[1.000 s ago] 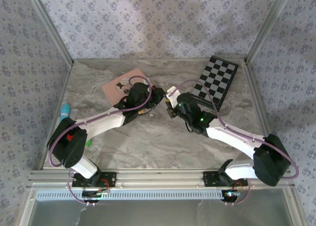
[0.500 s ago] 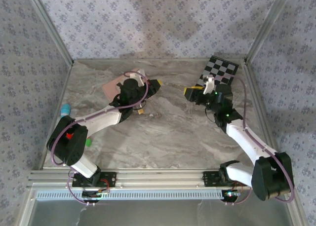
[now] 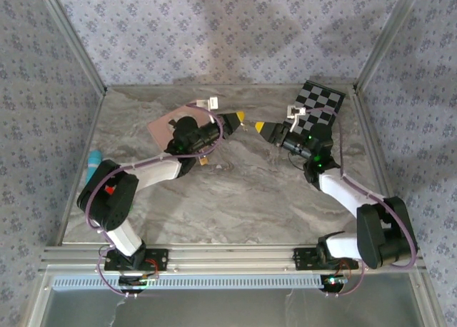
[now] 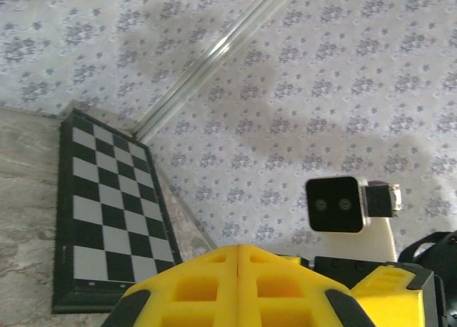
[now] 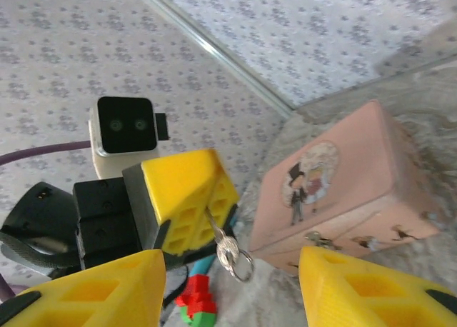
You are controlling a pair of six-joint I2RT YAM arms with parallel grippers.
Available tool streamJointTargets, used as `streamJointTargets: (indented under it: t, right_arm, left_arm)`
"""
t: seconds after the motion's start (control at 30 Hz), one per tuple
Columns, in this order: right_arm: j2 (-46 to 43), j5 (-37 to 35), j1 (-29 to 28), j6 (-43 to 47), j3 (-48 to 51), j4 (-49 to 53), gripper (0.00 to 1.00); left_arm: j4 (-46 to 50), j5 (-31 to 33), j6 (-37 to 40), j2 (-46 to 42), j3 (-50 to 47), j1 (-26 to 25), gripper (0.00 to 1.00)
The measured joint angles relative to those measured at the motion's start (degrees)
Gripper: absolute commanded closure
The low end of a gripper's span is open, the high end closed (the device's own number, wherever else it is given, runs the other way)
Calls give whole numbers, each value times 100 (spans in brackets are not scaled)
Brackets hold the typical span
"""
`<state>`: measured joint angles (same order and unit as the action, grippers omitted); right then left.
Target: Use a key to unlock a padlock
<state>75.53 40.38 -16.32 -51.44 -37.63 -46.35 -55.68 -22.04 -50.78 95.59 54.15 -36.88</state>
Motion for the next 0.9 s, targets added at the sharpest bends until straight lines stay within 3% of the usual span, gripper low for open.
streamJointTargets:
  t: [0.27, 0.47, 0.7, 0.9]
  right_arm:
    - [636, 122, -146, -629, 11, -1211, 59]
    - [813, 144, -164, -1078, 160, -1897, 60]
    - [870, 144, -302, -1266, 315, -2184, 61]
    - [881, 140, -339, -1360, 326, -2302, 73]
  left_arm:
    - [-133, -68, 192, -7, 0, -262, 100]
    - [-133, -63, 238, -63, 0, -267, 100]
    - [-140, 63, 243, -170, -2, -289, 100]
    - [-142, 181, 280, -197, -13, -289, 100]
